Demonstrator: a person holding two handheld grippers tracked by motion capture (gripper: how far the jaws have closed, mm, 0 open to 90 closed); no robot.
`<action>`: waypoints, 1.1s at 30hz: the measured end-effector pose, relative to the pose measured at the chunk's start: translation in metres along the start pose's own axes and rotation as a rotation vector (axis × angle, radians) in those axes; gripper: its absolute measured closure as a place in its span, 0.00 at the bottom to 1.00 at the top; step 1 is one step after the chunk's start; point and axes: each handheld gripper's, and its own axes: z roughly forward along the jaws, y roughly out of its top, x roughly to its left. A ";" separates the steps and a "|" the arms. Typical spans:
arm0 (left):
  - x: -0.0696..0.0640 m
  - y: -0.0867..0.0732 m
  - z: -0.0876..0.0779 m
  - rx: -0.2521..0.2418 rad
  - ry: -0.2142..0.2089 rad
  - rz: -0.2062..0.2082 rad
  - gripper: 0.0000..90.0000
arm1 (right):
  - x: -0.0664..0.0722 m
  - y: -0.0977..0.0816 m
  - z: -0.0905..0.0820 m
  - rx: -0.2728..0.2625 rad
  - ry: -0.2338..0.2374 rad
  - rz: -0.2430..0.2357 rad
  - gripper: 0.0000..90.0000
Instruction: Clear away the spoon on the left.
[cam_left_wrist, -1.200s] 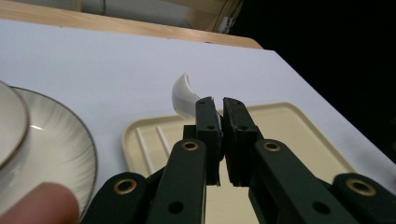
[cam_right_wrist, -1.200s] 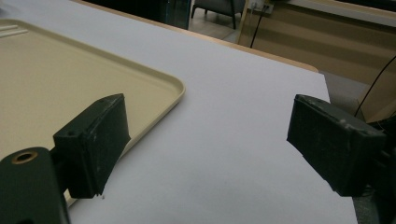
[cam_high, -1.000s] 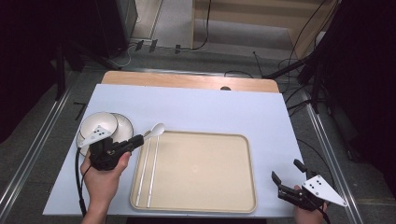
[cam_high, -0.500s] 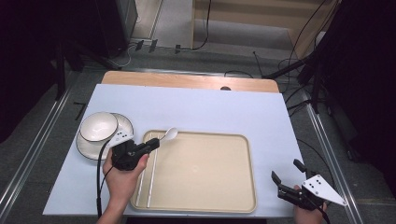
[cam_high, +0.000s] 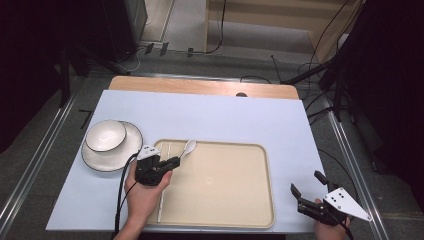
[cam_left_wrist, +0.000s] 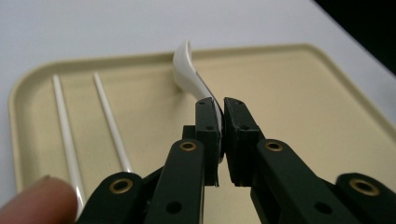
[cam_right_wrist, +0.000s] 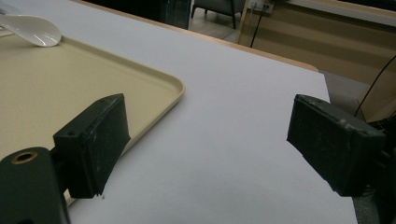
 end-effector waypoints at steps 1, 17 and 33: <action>-0.001 -0.001 0.003 0.018 0.012 0.008 0.89 | 0.000 0.000 0.000 0.001 0.000 0.001 0.14; -0.008 0.023 0.026 0.106 0.001 0.054 1.00 | 0.002 0.001 0.001 0.000 0.002 0.002 0.14; 0.004 0.041 0.073 0.198 0.039 0.019 1.00 | 0.002 0.001 0.001 -0.005 0.011 0.002 0.14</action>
